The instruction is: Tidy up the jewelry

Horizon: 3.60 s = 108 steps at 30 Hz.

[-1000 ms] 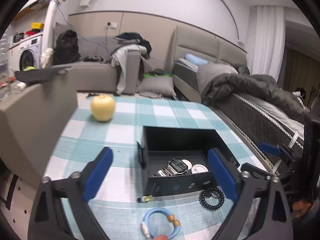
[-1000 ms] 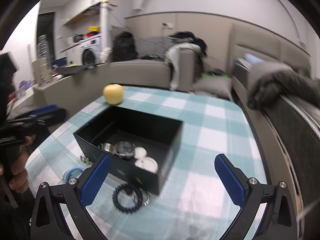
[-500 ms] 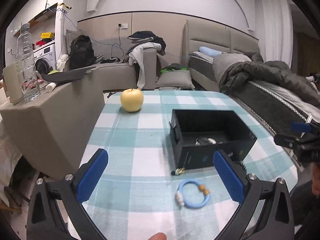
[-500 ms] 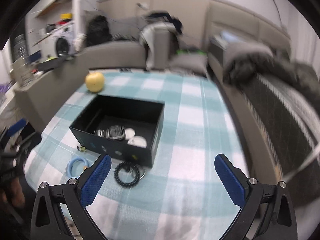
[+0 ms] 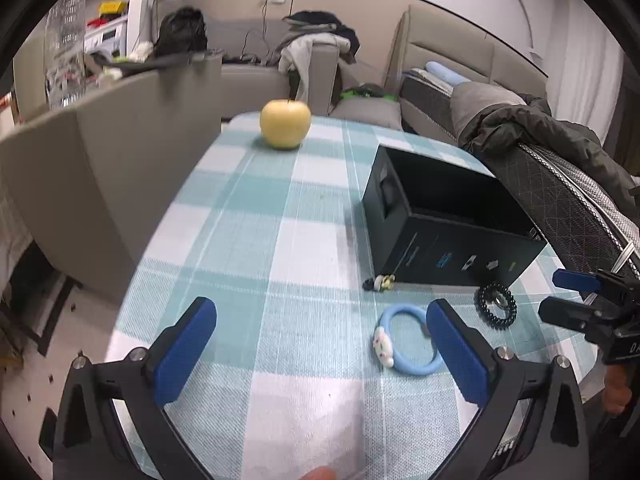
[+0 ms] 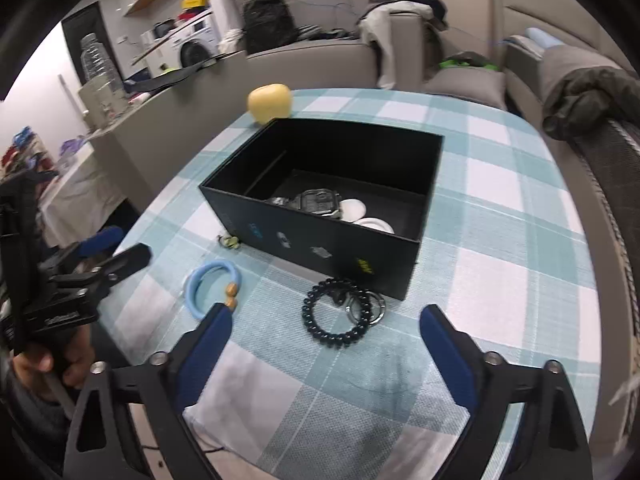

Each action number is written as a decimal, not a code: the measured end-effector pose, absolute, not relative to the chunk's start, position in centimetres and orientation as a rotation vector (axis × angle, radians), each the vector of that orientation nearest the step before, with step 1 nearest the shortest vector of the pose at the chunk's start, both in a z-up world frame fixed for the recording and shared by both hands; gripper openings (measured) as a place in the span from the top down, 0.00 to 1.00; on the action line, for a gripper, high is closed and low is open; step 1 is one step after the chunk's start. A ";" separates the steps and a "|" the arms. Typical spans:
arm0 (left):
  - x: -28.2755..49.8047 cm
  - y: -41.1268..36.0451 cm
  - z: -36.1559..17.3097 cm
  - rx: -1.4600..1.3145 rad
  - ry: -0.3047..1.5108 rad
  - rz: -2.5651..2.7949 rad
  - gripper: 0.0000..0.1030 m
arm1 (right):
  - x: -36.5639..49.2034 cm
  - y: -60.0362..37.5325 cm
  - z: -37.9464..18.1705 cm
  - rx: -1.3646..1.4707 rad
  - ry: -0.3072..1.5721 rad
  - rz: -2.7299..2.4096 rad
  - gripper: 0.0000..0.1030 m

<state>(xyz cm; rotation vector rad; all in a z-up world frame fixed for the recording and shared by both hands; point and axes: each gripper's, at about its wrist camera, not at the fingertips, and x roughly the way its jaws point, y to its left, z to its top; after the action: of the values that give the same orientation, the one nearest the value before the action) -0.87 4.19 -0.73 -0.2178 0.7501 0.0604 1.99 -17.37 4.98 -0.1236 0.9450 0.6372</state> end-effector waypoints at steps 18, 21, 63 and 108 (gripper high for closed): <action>0.4 2.2 -2.0 -0.138 0.825 0.053 0.01 | 4.4 -19.2 1.4 0.061 1.110 0.625 0.63; 0.4 2.1 -2.0 -0.134 0.828 0.053 0.01 | 4.4 -19.1 1.2 0.062 1.119 0.620 0.68; 0.8 0.2 -3.0 -0.088 0.897 -0.029 0.58 | 2.8 -19.6 5.2 0.129 0.865 0.641 0.92; 0.6 1.1 3.9 -0.131 0.617 -0.048 0.92 | 3.1 -18.5 10.5 0.087 0.695 0.671 0.92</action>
<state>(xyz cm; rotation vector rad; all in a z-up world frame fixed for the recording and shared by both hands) 0.60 1.10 3.86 -0.1308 0.6173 -0.0477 3.11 -18.51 10.47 0.0872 0.6953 0.6708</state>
